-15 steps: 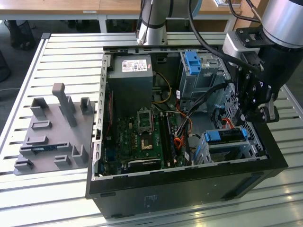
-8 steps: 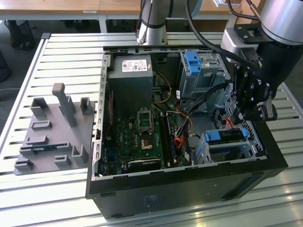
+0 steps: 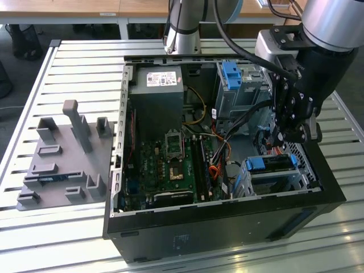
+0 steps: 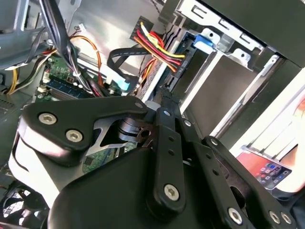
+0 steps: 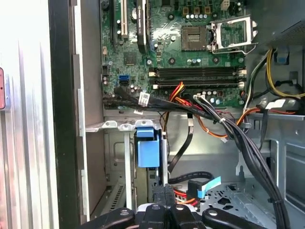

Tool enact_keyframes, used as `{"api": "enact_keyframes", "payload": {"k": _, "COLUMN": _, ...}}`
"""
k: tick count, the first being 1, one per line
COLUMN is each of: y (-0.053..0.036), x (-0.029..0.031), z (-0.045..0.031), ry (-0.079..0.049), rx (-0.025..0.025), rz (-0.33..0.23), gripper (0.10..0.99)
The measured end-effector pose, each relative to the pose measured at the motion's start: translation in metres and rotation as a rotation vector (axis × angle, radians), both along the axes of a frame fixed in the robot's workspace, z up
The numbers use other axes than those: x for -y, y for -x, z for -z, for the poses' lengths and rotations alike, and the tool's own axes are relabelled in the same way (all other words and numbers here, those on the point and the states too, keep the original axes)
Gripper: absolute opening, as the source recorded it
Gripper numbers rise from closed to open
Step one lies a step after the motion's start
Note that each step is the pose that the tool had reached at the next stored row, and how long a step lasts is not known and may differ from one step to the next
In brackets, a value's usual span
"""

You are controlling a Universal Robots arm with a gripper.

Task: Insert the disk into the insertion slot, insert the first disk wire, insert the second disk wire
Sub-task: 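Insert the second disk wire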

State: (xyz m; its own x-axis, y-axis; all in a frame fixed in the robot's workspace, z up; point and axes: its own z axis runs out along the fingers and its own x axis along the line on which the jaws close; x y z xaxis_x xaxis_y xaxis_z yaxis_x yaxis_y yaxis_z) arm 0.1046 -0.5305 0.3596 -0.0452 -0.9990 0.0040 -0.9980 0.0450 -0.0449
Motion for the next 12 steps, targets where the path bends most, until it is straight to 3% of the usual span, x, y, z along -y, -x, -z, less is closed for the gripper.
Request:
{"api": "enact_keyframes", "payload": {"k": 8, "y": 0.0063, "x": -0.0061, "z": -0.0044, "ry": -0.012, "rx": 0.0000, "rz": 0.000, "gripper": 0.106}}
{"api": "enact_keyframes", "payload": {"k": 12, "y": 0.0103, "x": -0.0119, "z": -0.0044, "ry": -0.013, "rx": -0.0001, "rz": 0.000, "gripper": 0.106}}
